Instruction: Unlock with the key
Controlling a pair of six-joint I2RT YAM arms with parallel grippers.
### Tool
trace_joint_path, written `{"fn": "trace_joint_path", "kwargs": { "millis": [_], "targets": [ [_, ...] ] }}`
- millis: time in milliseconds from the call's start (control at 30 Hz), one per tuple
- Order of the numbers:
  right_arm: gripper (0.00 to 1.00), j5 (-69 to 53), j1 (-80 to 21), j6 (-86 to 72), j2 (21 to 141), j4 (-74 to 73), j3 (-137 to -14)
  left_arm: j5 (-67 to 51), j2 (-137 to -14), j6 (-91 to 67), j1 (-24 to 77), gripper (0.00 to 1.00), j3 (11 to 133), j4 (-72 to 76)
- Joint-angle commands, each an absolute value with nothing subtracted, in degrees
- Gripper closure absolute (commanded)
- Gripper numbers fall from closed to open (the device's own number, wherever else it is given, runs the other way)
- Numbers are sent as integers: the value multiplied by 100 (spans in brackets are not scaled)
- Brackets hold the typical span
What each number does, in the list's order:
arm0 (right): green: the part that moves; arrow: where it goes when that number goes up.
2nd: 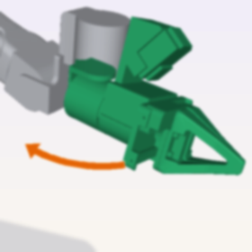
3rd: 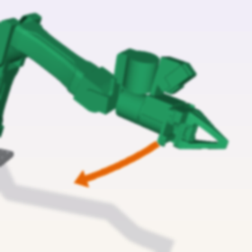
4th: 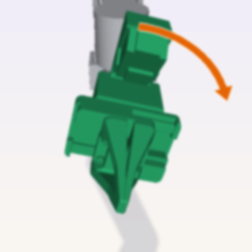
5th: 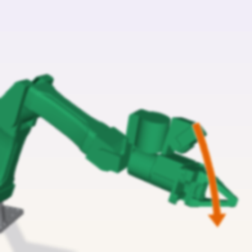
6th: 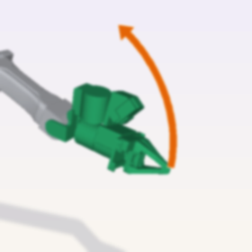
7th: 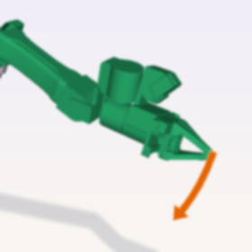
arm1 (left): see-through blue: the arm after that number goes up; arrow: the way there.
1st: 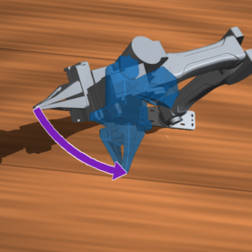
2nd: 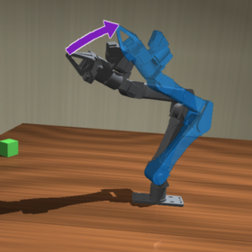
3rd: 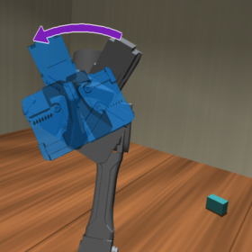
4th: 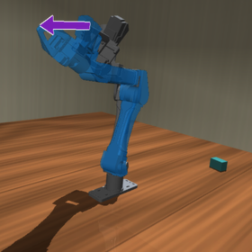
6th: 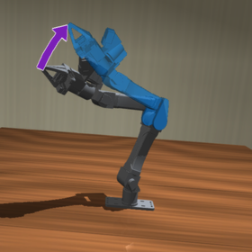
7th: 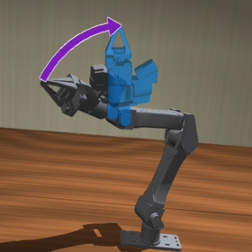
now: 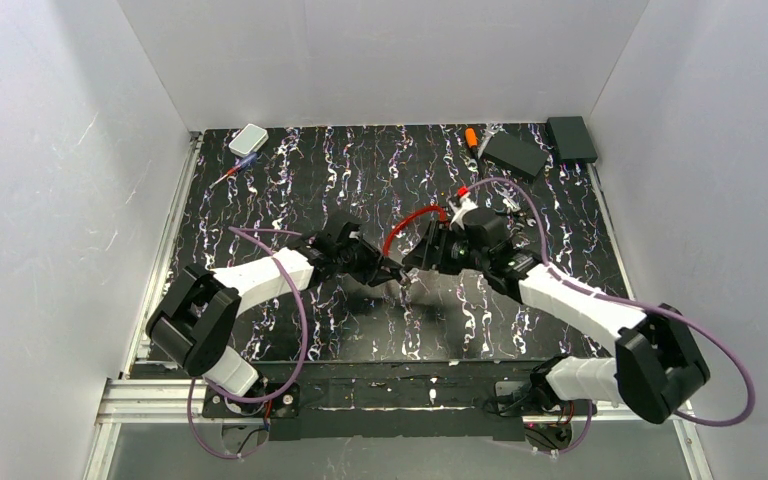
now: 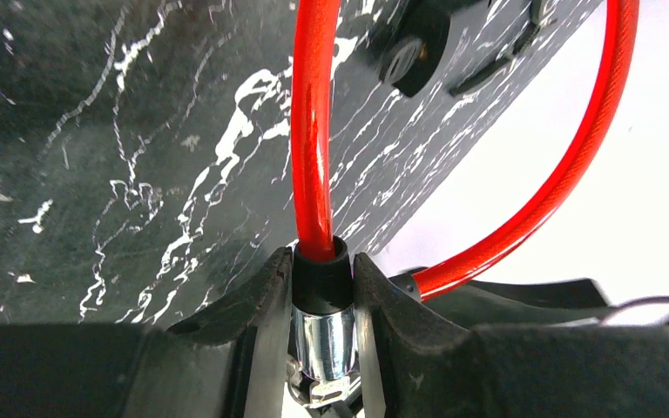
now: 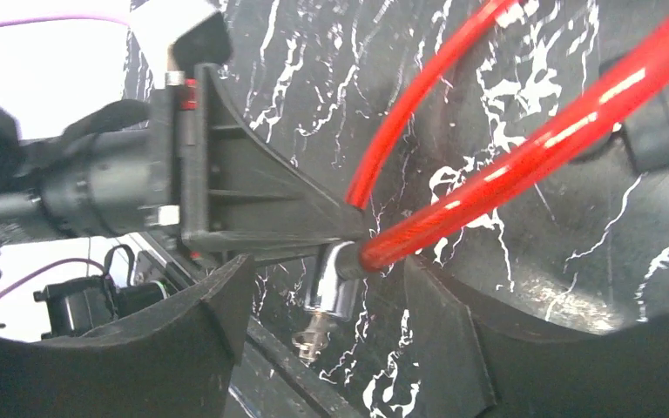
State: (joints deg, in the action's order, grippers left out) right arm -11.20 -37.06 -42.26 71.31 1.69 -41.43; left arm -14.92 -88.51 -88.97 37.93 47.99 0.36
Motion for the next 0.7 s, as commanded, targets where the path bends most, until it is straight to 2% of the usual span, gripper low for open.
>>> {"fn": "trace_joint_path", "kwargs": {
  "millis": [0,200,333,467,667],
  "targets": [
    [27,-1107,-3682,-2878,6635,-707,-4760,-1811,-8612,-8881,3849,100,4859,190],
    [27,-791,-4267,-1546,6333,-1314,-5134,-1769,-8607,-8851,3850,100,4878,128],
    [27,369,-5301,-868,6662,-2057,-5560,-1727,-8606,-8842,3847,100,4878,86],
    [32,1688,-6256,-566,7113,-2462,-5926,-1727,-8631,-8825,3844,100,4878,71],
    [38,2178,-6480,-257,7484,-2519,-6146,-1722,-8607,-8798,3849,100,4860,36]
  ]
}}
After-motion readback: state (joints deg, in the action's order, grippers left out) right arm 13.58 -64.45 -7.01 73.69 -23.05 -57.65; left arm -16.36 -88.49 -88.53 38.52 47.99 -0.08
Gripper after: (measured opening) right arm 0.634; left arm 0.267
